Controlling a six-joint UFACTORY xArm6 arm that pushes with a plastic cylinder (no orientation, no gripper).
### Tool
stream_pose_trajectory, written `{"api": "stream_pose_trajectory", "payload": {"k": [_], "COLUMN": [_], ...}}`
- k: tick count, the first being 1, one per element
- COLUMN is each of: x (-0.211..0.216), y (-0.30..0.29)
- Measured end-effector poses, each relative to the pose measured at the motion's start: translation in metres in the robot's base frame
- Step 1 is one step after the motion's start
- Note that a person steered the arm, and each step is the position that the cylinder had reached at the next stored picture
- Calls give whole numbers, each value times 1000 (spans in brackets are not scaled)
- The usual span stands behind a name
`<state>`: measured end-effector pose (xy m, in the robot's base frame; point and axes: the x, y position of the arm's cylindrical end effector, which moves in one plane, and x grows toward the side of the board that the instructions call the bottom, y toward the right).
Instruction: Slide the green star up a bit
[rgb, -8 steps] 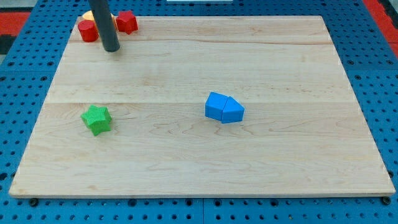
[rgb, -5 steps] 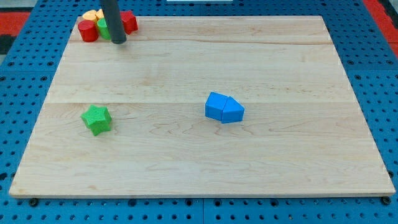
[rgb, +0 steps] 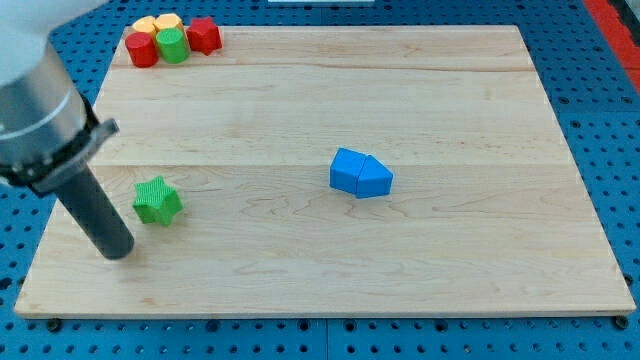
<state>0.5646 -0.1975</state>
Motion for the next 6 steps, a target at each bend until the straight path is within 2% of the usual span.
{"api": "stream_pose_trajectory", "payload": {"k": [1,3,4,6], "x": [-5,-93,-117,-87], "y": [14,-12,-14,-29]}}
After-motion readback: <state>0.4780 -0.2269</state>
